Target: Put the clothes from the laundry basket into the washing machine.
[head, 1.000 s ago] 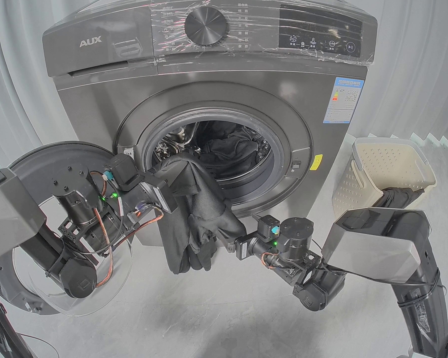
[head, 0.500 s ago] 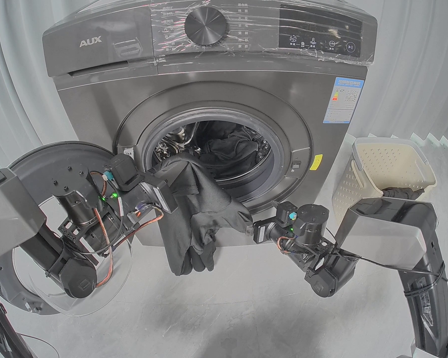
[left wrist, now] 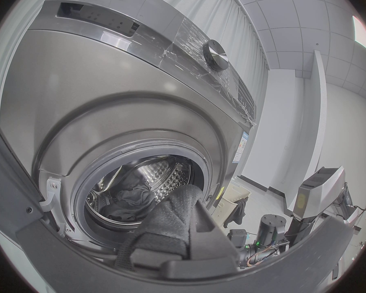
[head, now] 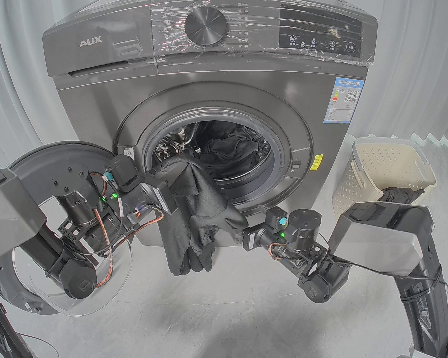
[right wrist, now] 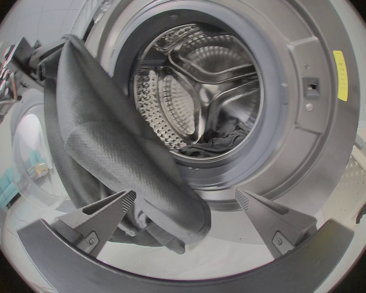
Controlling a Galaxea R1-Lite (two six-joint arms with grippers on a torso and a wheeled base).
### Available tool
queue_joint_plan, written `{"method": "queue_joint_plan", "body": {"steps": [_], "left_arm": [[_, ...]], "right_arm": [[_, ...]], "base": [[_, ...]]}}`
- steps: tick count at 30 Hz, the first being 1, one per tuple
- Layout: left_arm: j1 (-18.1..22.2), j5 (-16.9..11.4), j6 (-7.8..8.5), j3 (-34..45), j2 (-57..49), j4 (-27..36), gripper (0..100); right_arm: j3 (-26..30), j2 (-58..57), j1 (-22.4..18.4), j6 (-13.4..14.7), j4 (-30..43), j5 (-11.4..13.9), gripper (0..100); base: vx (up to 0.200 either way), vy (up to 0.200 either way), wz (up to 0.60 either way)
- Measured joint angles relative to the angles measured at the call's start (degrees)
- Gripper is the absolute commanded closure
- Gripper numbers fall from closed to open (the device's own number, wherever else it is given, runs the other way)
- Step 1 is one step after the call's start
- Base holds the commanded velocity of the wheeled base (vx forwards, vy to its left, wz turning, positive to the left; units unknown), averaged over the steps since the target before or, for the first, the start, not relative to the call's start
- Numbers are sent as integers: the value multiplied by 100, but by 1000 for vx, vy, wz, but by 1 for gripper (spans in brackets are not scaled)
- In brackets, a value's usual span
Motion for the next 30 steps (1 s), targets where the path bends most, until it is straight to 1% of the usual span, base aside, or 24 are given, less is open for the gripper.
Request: {"method": "queue_joint_plan", "body": {"steps": [6, 13, 14, 22, 30], "left_arm": [[0, 2, 0, 0, 0, 0, 100], [-2, 5, 0, 0, 0, -2, 100], [-2, 7, 0, 0, 0, 0, 100], [-7, 5, 0, 1, -2, 0, 100], [37, 2, 0, 9, 9, 2, 100]], "right_arm": [[54, 22, 372, 13, -24, 65, 0], [0, 96, 502, 22, -34, 66, 0], [-11, 115, 501, 22, -35, 65, 100], [-239, 241, 494, 50, -49, 40, 100], [98, 51, 490, 93, -177, 18, 100]], "base": [[0, 0, 0], [0, 0, 0], [0, 0, 0], [0, 0, 0], [0, 0, 0]]}}
